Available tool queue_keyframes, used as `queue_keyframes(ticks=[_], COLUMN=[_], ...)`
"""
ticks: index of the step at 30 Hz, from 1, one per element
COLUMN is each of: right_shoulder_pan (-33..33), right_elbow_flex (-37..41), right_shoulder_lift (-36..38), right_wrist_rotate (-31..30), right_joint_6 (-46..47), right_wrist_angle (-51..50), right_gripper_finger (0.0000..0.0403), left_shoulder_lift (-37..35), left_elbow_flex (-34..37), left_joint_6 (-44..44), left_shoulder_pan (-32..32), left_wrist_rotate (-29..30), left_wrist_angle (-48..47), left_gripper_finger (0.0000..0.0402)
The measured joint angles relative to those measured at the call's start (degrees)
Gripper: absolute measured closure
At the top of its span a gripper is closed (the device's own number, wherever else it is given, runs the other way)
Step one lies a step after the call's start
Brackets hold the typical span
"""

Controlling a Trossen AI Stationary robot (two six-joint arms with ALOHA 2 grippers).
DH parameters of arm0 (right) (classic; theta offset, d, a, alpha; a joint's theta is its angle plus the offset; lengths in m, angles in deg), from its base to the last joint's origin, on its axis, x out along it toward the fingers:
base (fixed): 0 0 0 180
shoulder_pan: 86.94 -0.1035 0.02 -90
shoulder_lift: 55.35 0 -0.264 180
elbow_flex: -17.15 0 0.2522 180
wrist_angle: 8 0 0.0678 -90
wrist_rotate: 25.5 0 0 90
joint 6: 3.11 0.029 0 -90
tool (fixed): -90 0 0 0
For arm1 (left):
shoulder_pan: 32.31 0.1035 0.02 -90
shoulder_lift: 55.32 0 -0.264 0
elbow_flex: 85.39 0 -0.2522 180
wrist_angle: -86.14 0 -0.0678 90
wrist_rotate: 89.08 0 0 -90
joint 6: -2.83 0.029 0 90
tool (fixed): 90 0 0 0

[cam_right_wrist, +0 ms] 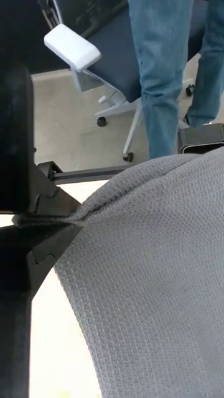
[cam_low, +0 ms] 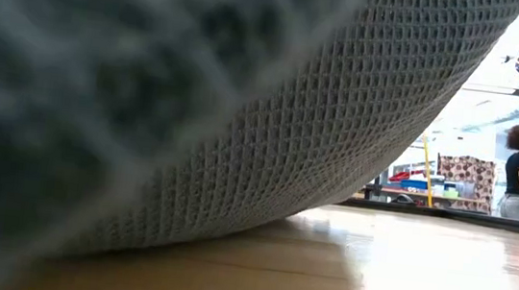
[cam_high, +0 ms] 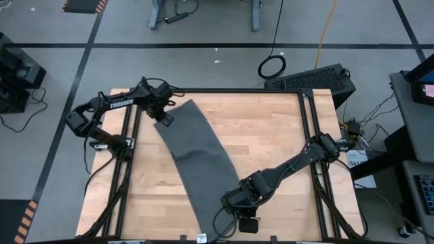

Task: Roll towel into tight, uniform cylinder
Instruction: Roll the gray towel

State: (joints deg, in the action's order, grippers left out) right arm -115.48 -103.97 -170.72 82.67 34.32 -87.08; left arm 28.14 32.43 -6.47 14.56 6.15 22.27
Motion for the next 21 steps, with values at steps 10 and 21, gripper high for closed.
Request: queue_keyframes(ticks=[10,21], right_shoulder_pan=[0.1,0.1], right_elbow_flex=[0.0,0.0], right_shoulder_lift=[0.0,0.0], right_wrist_rotate=[0.0,0.0], right_joint_6=[-0.9,-2.0], right_wrist_angle=[0.3,0.4], right_gripper_finger=[0.0403,0.0403], left_shoulder_lift=[0.9,0.9], left_elbow_flex=[3.2,6.8], left_joint_6=[-1.9,1.2], left_shoulder_pan=[1.7,1.6], left_wrist_rotate=[-1.5,-2.3], left_wrist_angle=[-3.4,3.5], left_gripper_finger=[0.0251,0.0256])
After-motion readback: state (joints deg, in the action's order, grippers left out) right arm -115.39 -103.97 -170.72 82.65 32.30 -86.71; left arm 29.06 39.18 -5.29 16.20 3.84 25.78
